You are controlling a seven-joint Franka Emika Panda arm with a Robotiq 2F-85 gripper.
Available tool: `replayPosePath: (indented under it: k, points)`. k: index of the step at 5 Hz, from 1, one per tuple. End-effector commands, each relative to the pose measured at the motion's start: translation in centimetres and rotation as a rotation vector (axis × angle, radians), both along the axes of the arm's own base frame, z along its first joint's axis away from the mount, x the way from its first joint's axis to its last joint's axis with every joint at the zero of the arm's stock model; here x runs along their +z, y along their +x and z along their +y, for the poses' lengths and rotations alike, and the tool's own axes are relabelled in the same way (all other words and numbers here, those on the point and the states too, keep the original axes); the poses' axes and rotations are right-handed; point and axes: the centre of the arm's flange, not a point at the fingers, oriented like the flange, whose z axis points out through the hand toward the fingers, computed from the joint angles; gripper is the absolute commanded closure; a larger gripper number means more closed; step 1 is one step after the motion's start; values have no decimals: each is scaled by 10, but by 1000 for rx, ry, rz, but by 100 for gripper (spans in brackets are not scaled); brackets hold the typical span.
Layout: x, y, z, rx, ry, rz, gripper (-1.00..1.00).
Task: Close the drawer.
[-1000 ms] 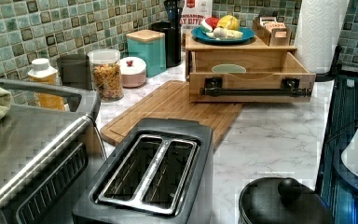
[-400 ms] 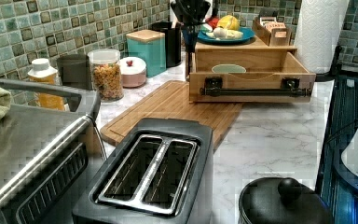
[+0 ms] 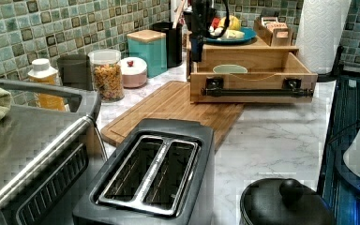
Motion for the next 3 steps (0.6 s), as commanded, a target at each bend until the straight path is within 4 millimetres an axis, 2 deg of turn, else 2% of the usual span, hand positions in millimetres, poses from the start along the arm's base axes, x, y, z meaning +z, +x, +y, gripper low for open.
replayPosePath:
  k: [1, 2, 3]
  points:
    - [-53, -58, 1, 375, 26, -9, 100]
    - [-71, -74, 0, 405, 50, 50, 100]
    - [-79, -91, 0, 427, 32, 104, 100]
